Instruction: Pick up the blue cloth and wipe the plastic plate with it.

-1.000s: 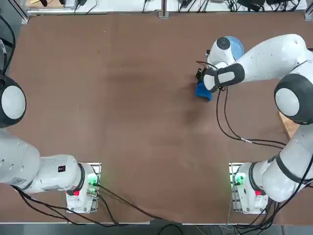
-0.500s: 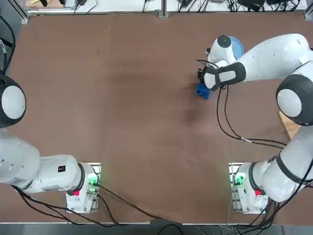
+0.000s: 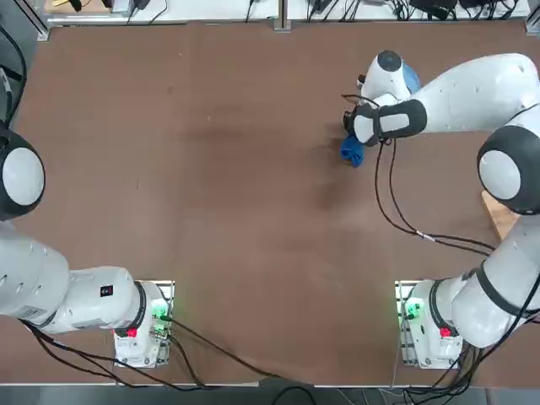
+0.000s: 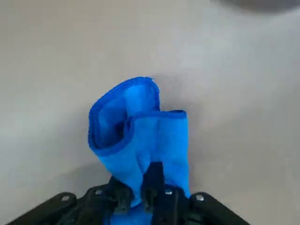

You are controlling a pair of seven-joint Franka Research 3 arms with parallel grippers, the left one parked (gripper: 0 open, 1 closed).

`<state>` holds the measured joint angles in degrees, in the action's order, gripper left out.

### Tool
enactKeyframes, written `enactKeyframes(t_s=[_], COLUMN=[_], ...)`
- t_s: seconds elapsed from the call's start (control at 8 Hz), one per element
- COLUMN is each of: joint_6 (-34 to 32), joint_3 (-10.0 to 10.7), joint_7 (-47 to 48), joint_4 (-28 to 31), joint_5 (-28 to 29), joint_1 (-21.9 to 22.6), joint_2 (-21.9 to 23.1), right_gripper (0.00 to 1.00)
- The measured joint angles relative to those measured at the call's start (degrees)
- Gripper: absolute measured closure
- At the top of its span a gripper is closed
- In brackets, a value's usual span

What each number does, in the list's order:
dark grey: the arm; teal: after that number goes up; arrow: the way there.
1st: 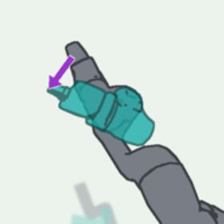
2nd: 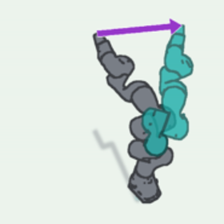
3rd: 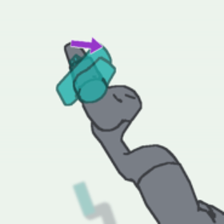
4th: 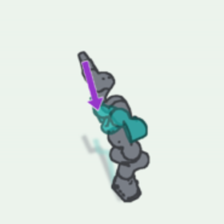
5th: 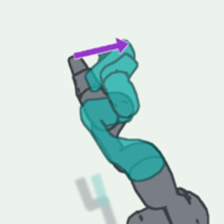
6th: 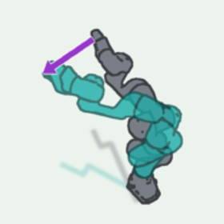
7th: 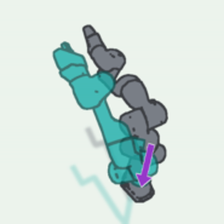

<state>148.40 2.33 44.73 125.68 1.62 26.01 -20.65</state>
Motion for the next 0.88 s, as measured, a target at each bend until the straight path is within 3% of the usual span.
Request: enactKeyframes(t_s=[0.88], joint_6=[-27.8], joint_3=[0.3], joint_7=[-16.5], joint_4=[-18.2], joint_5=[-0.2], joint_1=[-8.5], joint_2=[5.1], right_gripper=[0.90])
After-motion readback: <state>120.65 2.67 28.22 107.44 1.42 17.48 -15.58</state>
